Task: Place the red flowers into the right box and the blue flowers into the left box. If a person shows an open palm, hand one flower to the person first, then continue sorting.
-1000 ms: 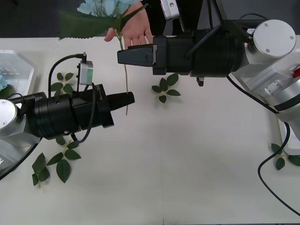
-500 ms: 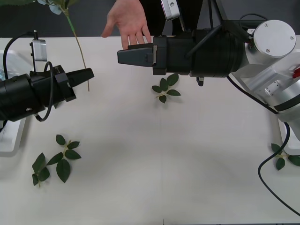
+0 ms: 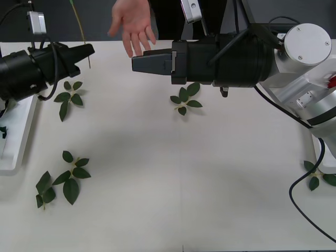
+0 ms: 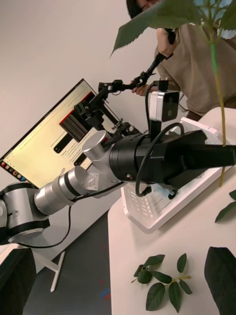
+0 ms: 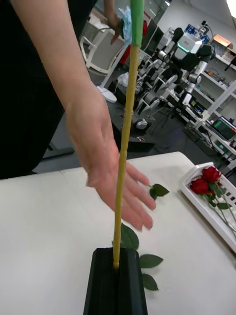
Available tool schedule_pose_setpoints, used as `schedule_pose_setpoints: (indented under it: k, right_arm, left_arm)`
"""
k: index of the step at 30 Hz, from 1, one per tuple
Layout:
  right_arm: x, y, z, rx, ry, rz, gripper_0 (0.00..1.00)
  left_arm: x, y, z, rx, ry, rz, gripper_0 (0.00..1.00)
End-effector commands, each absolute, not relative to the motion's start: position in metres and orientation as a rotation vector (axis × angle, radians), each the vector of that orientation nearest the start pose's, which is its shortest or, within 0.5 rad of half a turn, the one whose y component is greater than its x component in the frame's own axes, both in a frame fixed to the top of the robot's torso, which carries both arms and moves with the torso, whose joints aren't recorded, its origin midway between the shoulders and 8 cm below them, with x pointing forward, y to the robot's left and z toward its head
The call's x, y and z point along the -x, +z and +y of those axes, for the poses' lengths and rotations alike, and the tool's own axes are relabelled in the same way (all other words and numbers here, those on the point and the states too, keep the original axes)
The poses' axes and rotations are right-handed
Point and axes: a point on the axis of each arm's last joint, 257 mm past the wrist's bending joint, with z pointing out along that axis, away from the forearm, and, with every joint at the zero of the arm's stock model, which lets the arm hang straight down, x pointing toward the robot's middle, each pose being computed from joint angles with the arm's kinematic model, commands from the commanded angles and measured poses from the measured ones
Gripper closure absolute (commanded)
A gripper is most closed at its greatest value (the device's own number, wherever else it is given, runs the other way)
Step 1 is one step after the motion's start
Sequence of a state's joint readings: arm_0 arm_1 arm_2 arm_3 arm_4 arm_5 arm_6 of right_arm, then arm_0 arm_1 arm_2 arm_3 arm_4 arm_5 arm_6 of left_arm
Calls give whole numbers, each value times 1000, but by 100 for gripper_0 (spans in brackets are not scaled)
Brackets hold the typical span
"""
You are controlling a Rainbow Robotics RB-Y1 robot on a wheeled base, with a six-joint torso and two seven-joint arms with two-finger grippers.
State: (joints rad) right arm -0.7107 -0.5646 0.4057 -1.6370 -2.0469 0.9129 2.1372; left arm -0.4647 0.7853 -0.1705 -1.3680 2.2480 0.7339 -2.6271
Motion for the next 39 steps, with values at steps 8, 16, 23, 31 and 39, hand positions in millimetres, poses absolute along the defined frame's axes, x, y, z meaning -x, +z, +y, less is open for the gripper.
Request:
schedule_pose_setpoints:
  k: [8,16,23,31,39]
  right_arm:
    - [-411,14,59,944,1456,1510,0]
    - [-410,14,59,944,1459,1511,0]
    - [-410,14,59,944,1459,1511,0]
    - [-410,14,59,944,1459,1511,0]
    - [-410,14,59,944,1459,1511,0]
  left_arm:
    - [-619,30,172,-407,-856,1379,100]
    - [-625,65,167,-407,-851,1325,100]
    - [-626,86,164,-416,-847,1291,100]
    - [-626,87,163,-417,-847,1290,100]
    - [-629,81,169,-386,-875,1302,0]
